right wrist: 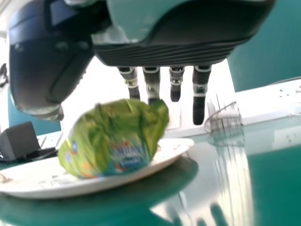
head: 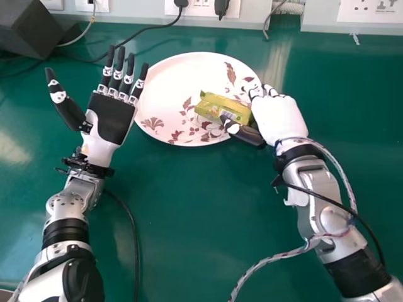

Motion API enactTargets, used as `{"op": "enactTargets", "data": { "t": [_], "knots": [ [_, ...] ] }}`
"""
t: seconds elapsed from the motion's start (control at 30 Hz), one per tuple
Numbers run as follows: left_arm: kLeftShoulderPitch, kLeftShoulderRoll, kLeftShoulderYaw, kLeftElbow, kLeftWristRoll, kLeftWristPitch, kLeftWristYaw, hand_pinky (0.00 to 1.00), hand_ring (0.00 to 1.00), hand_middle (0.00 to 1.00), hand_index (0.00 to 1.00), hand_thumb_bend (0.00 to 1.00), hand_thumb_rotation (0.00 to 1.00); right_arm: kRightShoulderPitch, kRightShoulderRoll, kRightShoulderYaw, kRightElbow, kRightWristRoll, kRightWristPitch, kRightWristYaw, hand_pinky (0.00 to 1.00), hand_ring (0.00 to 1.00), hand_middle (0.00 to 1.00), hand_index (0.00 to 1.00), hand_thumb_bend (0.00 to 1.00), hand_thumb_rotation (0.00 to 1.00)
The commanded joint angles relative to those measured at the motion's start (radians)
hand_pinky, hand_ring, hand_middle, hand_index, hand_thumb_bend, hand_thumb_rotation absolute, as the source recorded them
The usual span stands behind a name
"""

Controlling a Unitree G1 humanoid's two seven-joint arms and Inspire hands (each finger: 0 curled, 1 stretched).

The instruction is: Pick up biscuit and place it in the plate

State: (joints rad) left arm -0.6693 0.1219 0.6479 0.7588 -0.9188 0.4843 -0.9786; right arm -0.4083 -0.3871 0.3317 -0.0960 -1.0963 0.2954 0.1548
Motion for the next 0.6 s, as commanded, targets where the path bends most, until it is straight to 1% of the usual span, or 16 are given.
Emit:
{"op": "enactTargets", "data": {
  "t": [0.0, 0.07, 0.23, 0.43, 0.57],
  "knots": [
    [0.060, -0.028, -0.003, 0.017, -0.004, 0.003, 0.019, 1.00, 0.90, 0.97, 1.00, 0.94, 0.36, 0.020, 0.001, -0.011, -0.035, 0.001, 0.007, 0.000, 0.74, 0.91, 0.92, 1.00, 0.79, 0.73],
    [0.060, -0.028, -0.003, 0.015, -0.006, 0.006, 0.026, 1.00, 0.91, 0.98, 1.00, 0.93, 0.37, 0.028, 0.001, -0.018, -0.060, 0.001, 0.013, 0.004, 0.74, 0.90, 0.91, 1.00, 0.80, 0.72],
    [0.055, -0.023, -0.006, 0.028, -0.004, -0.004, 0.012, 1.00, 0.90, 0.97, 1.00, 0.93, 0.39, 0.052, 0.002, -0.034, -0.124, -0.014, 0.029, 0.005, 0.75, 0.91, 0.91, 1.00, 0.80, 0.72],
    [0.054, -0.023, -0.006, 0.029, -0.007, 0.001, 0.017, 1.00, 0.92, 0.99, 1.00, 0.91, 0.39, 0.074, 0.005, -0.046, -0.206, -0.037, 0.060, 0.054, 0.75, 0.89, 0.90, 1.00, 0.80, 0.72],
    [0.053, -0.019, -0.010, 0.039, -0.002, -0.007, 0.003, 1.00, 0.93, 0.99, 1.00, 0.91, 0.40, 0.091, 0.014, -0.054, -0.259, -0.058, 0.079, 0.081, 0.74, 0.89, 0.90, 1.00, 0.79, 0.71]
  ]
}}
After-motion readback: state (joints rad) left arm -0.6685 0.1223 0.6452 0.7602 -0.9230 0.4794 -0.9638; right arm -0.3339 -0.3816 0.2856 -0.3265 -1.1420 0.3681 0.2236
